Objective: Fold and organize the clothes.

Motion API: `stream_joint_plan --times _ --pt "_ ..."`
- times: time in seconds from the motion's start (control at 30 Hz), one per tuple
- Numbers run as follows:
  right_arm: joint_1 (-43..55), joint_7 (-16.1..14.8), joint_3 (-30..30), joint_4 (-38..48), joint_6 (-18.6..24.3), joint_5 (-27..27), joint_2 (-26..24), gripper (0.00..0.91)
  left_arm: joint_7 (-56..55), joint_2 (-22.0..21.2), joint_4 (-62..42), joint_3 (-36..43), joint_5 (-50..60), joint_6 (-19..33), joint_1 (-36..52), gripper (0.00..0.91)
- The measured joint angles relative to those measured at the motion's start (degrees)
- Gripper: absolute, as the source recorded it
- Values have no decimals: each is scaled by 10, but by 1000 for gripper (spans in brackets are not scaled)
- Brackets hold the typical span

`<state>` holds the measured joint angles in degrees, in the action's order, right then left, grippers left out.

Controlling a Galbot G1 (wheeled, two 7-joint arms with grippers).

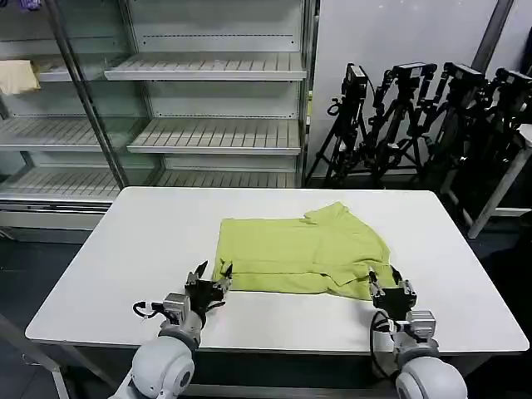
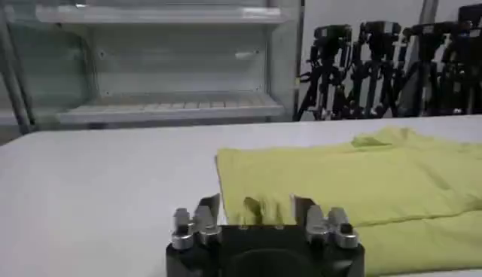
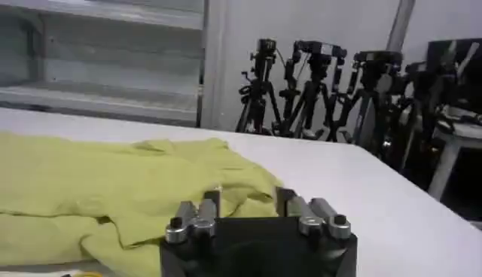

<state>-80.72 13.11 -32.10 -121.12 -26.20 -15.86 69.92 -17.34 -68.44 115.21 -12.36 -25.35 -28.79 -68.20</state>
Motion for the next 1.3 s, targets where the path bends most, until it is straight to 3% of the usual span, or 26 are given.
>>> stream_joint_plan --times 0.2,0.27,0.3,0.33,0.37,0.4,0.43,0.5,1.3 --pt "-2 3 -8 2 -28 -23 1 907 -2 0 -5 0 -16 -11 1 907" --pt "-3 3 -9 4 -35 -29 1 907 -3 0 -9 0 -22 -14 4 665" --pt "-4 3 -9 6 -38 -32 0 907 -3 0 -11 1 -25 -15 5 433" --pt "-4 3 -9 8 -41 -35 0 826 -3 0 -13 2 -29 -16 7 343" --pt "-4 3 -9 10 -43 -38 -1 474 -3 0 -14 2 -32 -17 8 191" --pt "-4 3 -9 11 -45 -40 -1 212 -3 0 -16 3 -35 -17 9 131" --pt "-3 4 -8 13 -47 -43 -1 111 -3 0 -17 3 -37 -18 11 101" --pt "-3 5 -7 15 -51 -48 -1 0 -4 0 -21 3 -41 -19 13 71" --pt "-38 1 -22 -22 -61 -67 -16 0 -6 11 -11 -3 -79 -22 -3 71"
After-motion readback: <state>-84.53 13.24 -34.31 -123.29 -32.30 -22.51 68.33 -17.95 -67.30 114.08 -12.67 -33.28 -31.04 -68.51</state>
